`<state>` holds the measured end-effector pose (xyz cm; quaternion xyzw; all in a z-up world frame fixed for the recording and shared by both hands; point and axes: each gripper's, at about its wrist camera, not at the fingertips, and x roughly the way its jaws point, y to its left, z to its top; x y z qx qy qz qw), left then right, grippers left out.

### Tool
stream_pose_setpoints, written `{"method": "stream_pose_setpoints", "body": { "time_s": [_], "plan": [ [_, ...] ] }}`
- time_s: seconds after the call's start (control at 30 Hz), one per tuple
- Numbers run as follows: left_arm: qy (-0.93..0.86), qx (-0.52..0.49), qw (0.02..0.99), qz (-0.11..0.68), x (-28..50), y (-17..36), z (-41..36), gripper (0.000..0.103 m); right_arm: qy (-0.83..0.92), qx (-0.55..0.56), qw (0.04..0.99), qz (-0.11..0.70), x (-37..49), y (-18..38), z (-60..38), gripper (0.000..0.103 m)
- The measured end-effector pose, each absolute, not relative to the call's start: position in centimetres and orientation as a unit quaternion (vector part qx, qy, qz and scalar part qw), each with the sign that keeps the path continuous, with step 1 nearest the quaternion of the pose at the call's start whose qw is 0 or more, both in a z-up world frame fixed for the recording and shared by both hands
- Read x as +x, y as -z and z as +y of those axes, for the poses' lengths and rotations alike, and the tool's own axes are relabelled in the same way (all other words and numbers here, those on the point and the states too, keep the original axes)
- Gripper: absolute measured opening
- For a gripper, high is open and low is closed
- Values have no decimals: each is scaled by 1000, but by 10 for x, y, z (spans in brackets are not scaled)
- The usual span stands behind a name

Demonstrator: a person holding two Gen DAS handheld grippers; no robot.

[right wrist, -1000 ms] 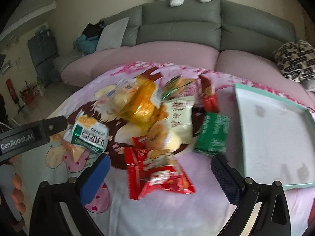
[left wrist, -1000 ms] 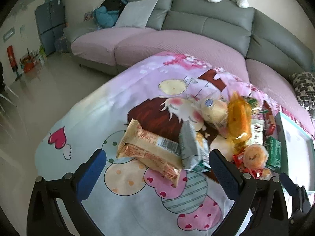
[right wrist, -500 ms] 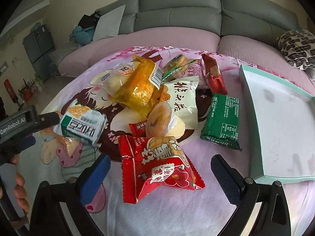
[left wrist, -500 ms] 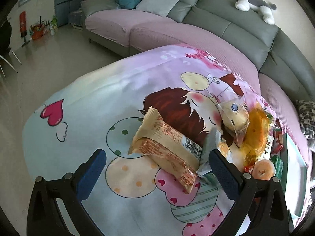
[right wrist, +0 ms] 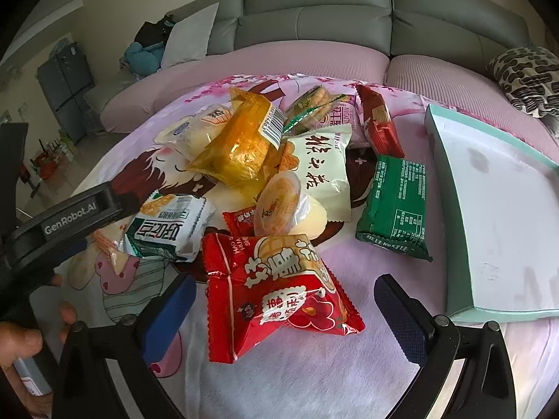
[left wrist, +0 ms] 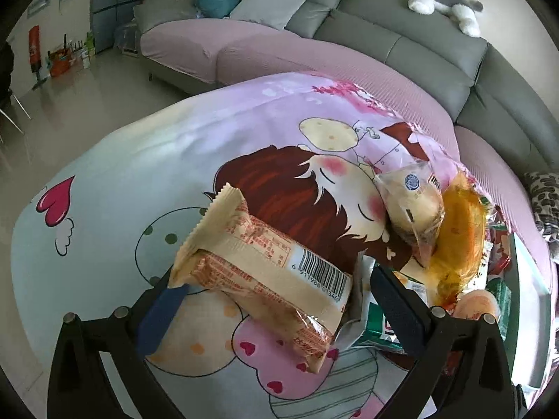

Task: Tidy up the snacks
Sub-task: 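Reach the left tool to the cream wafer bar while the right tool reaches the red chip bag, then close the left tool on the wafer bar while the right tool grips the red chip bag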

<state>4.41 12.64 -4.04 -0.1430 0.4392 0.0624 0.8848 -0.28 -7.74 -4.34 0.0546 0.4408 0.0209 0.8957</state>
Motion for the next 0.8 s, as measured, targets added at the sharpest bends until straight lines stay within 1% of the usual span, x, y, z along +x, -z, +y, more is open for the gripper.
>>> {"method": "stream_pose_setpoints", "body": {
  "time_s": [0.07,0.1,0.27,0.3,0.33,0.37,0.4,0.43,0.47,0.5,0.53,0.57,0.6,0.7,0.8],
  "plan": [
    [-69,-153,883,437,43,40,132,95,-19,54,896,439,-3,43,-77,103],
    [-73,-154,883,437,42,40,133,89,-19,54,897,438,-3,43,-77,103],
    [-76,-158,882,438,42,39,135,83,-10,62,899,434,-5,42,-82,103],
    [-75,-159,882,437,41,39,135,80,-8,64,899,433,-5,41,-83,101],
    [-76,-162,882,437,41,38,136,74,-6,65,900,431,-6,40,-84,99],
    [-77,-164,882,434,40,37,137,73,-4,68,901,428,-7,39,-85,91],
    [-75,-167,882,434,40,37,138,71,-3,72,903,423,-8,37,-87,87],
    [-74,-169,881,435,39,36,139,70,-3,72,903,423,-8,37,-87,85],
    [-73,-170,881,435,39,36,140,70,-7,78,903,422,-8,36,-88,81],
    [-72,-171,881,435,38,35,140,68,-10,83,903,421,-8,35,-88,75],
    [-70,-173,881,435,38,34,141,64,-15,87,904,419,-8,34,-88,71],
    [-68,-175,881,435,37,33,141,64,-22,92,904,417,-8,33,-88,63],
    [-67,-175,881,434,37,32,141,63,-28,96,905,414,-9,32,-88,61],
    [-61,-177,881,435,37,30,140,56,-31,89,906,412,-10,31,-83,59],
    [-58,-174,883,432,35,26,138,52,-33,99,907,408,-12,29,-85,56]
  ]
}}
